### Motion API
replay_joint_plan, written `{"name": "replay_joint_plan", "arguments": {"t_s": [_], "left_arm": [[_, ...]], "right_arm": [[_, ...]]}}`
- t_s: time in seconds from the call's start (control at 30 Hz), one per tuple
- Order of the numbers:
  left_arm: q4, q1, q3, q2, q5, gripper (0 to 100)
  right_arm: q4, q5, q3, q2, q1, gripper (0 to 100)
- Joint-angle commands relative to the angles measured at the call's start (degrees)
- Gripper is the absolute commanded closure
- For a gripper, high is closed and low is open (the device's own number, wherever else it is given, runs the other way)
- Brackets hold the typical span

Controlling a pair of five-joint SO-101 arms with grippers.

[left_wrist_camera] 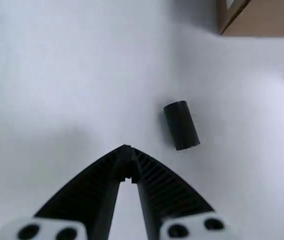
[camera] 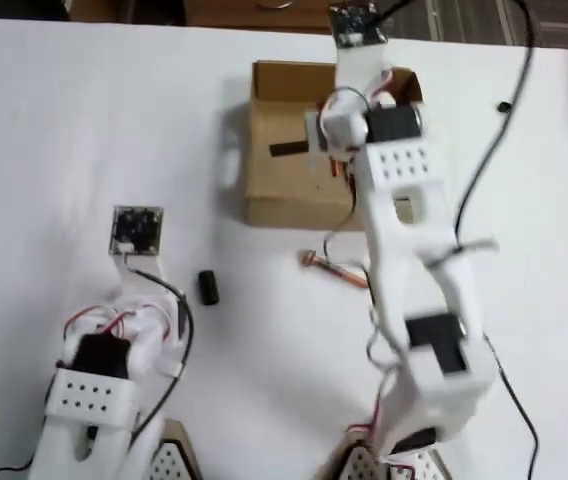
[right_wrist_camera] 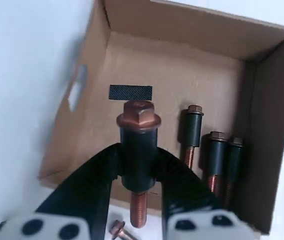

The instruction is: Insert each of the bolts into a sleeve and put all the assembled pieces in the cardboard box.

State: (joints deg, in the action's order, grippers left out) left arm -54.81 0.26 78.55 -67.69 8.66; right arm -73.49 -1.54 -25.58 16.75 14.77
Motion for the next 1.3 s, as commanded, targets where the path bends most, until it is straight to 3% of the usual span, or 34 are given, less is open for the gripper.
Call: {"name": "replay_joint_plan", "arguments": {"t_s": [0.0,0.37,0.6,0.9,1.27], "left_arm": [[3.96,-0.44,2.59,-0.62,-0.35,98],[5.36,-0.09,6.20,-0.62,-0.26,98],[5.36,-0.09,6.29,-0.62,-0.26,98],[5.36,-0.09,6.29,-0.62,-0.26,98],[5.36,-0.53,6.20,-0.62,-0.26,98]], "right_arm": [[-2.68,-0.44,-14.59,10.59,-2.07,98.0],[-2.51,-2.81,-33.14,37.05,-4.70,97.9],[-3.74,-4.57,-39.74,44.53,-4.70,97.8],[-10.59,-4.48,-40.62,42.68,-3.65,81.7],[-21.76,-4.04,-40.62,25.45,-2.51,80.3]]}}
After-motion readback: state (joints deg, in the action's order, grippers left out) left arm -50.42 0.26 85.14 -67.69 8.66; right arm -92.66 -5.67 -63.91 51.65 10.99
